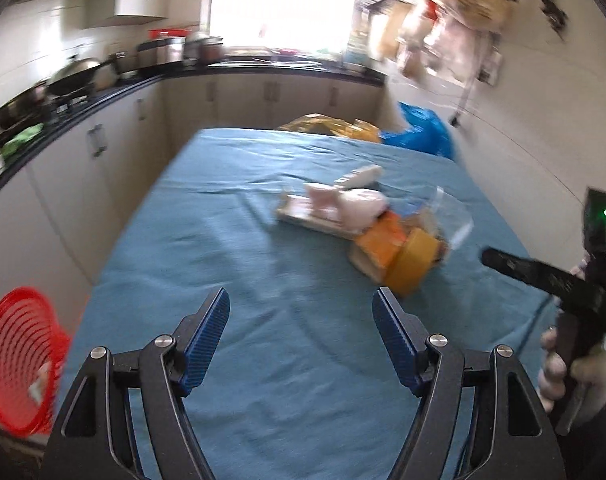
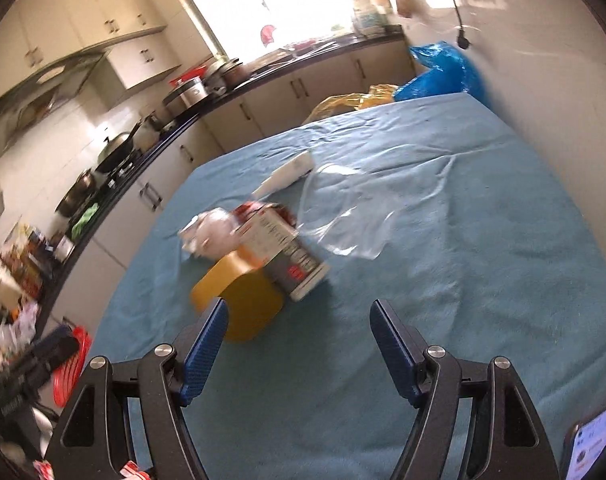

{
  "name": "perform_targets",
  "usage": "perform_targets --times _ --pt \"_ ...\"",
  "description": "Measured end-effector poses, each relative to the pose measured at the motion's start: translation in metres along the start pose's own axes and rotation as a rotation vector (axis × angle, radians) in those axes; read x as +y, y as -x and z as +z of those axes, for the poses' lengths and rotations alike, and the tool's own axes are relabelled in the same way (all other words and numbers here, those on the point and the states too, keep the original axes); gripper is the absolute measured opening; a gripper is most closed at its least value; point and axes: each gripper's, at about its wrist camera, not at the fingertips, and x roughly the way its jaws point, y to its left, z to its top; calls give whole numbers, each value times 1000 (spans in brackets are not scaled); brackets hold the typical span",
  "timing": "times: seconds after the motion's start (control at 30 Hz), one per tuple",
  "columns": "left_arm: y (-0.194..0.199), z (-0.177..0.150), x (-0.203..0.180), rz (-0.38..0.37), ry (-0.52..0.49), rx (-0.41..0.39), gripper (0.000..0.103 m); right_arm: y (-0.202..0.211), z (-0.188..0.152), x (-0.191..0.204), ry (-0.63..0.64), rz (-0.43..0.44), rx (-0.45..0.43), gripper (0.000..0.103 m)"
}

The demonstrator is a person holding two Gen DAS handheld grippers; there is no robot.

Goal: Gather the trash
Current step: 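Grasp yellow tape roll with left tool while right tool grasps clear plastic cup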

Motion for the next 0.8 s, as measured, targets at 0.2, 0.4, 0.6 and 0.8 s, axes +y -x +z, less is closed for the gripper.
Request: perform_targets --times 0.2,0.4,0.6,0.8 --pt "-44 11 -44 -53 -86 48 73 -18 26 -21 -64 -36 -7 78" --pt "-87 21 -74 -112 -129 92 73 -43 56 -49 -165 -50 0 86" --pt "-118 25 -93 -139 -157 109 73 -71 69 -61 -147 -85 -7 88" --pt "-133 22 -99 -183 -166 147 63 -89 70 -61 -127 -23 6 89"
